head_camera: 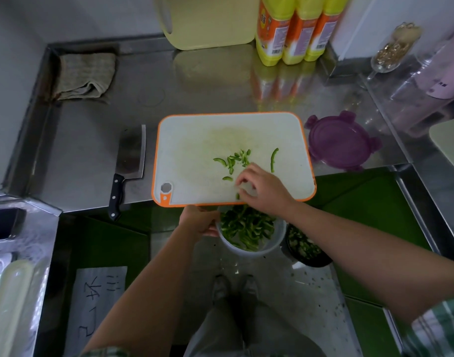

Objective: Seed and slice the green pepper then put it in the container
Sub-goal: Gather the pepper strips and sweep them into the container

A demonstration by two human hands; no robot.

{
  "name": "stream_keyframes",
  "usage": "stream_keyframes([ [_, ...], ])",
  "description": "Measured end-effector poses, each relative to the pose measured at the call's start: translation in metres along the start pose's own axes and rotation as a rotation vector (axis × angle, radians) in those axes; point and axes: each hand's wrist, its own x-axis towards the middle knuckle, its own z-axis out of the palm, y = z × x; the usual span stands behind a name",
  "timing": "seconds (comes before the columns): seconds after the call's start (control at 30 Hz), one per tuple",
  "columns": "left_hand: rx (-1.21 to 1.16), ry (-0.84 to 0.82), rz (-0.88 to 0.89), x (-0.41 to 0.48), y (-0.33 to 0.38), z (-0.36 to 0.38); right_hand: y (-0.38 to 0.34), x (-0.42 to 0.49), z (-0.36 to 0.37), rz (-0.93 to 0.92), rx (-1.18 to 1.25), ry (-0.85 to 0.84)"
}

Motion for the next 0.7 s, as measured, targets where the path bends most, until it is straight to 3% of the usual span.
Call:
stream_keyframes([
  [0.2,-0.007,-0.040,-0.005,0.003,0.002,-0.007,0.025,0.044,0.003,0.185,0.069,0.018],
  [0.33,-0.002,-0.059,-0.008,0.009,-0.001,-0.011,0.033,0.064,0.014,0.349,-0.001,-0.124],
  [0.4,0.004,-0.065,-0.010,0.011,-0.001,-0.012,0.033,0.061,0.022,0.314,0.062,-0.144],
  [0.57,0.026,-0.065,-0.017,0.010,0.000,-0.012,0.025,0.028,0.028,0.128,0.223,-0.015],
  [0.7,0.014,-0.064,-0.024,0.006,0.003,-0.011,0.015,0.025,0.014,0.119,0.347,0.076],
])
